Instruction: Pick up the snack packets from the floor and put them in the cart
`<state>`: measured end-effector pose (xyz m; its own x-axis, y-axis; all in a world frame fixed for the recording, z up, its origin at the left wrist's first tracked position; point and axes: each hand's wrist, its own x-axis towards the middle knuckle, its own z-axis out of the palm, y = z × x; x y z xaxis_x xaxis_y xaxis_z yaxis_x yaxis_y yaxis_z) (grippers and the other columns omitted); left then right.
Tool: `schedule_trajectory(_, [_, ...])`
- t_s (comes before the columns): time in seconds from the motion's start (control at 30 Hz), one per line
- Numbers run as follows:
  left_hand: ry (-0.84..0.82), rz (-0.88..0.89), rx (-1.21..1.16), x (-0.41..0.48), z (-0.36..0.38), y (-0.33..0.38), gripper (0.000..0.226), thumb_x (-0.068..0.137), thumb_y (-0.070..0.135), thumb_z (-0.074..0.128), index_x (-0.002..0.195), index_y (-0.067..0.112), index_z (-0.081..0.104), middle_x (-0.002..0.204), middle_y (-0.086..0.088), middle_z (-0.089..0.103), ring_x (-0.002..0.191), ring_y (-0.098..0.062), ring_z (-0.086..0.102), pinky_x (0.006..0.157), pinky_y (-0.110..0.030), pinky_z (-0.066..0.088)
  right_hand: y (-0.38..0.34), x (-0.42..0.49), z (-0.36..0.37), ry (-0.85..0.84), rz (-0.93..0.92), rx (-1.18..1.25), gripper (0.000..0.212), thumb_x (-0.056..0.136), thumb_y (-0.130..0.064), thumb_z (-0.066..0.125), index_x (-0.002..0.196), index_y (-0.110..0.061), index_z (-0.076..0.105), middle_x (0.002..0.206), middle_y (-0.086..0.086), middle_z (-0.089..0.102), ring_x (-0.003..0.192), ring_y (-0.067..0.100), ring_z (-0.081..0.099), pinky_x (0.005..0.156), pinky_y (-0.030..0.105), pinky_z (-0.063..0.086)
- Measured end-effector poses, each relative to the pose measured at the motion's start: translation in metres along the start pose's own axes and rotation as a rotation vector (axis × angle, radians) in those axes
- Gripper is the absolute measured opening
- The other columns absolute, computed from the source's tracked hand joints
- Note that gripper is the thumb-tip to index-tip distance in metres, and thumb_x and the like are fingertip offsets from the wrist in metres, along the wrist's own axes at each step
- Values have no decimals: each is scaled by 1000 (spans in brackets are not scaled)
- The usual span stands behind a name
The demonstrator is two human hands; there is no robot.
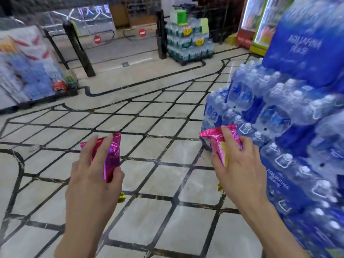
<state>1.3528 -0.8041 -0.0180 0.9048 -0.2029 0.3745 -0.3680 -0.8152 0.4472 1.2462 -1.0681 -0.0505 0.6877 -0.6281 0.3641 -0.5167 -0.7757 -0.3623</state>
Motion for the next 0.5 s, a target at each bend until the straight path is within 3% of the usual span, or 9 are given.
schedule_trajectory(0.17, [-72,142,-51,13,-12,10,76,87,24,67,152,44,33,159,11,30,125,-28,48,87,-51,52,-8,-31,-39,75,142,-72,66,96,-50,53,155,-36,27,130,9,45,112,29,47,70,39,47])
schedule_trajectory(0.3, [-152,298,-104,12,-11,23,75,87,24,67,152,41,33,159,9,30,127,-27,46,88,-49,53,-7,-72,-65,130,291,-157,69,94,-49,56,155,-36,27,127,10,45,111,30,47,68,36,43])
schedule_trajectory(0.5, [-243,576,-195,-16,-2,60,74,87,23,69,152,36,36,158,4,34,117,-29,50,84,-47,53,8,-143,-96,226,483,-249,65,93,-48,57,152,-34,35,123,10,49,105,32,49,68,42,52])
